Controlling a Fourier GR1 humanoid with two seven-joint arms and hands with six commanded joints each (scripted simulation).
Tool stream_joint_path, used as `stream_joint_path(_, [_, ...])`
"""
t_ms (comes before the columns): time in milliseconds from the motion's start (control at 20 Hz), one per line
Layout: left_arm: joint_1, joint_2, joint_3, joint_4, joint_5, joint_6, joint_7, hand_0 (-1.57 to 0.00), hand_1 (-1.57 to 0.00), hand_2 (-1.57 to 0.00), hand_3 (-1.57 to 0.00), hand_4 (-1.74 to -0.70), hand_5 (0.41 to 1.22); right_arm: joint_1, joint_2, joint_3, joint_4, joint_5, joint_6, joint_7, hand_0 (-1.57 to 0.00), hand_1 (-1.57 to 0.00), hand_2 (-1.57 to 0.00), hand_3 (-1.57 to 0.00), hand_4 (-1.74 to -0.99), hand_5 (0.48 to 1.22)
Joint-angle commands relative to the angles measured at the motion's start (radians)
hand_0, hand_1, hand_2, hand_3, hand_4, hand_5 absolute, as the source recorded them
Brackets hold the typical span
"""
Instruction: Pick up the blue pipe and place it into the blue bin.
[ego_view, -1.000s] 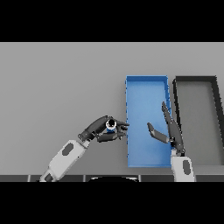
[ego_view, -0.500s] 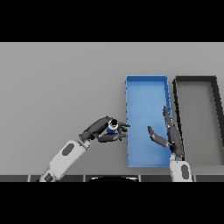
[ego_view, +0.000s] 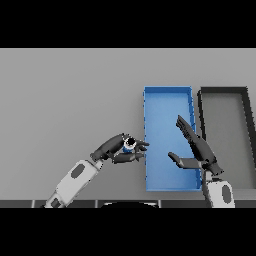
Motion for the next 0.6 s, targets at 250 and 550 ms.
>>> stream_joint_path(250, [0.001,-0.001,-0.002,0.006,-0.011,0.006,0.012,-1.57,-1.57,-1.57,-1.44,-1.73,1.221,-0.165,-0.07,0.1,-0.101,-0.078,0.078,0.181,0.0,0.0,0.0,0.0,-1.301,0.52])
stream_joint_path(550, [-0.016,-0.002,0.014,0.029,0.003,-0.007,0.012,-1.57,-1.57,-1.57,-1.44,-1.73,1.221,-0.334,-0.078,0.184,-0.086,-0.094,0.147,0.26,0.0,0.0,0.0,0.0,-1.304,0.532])
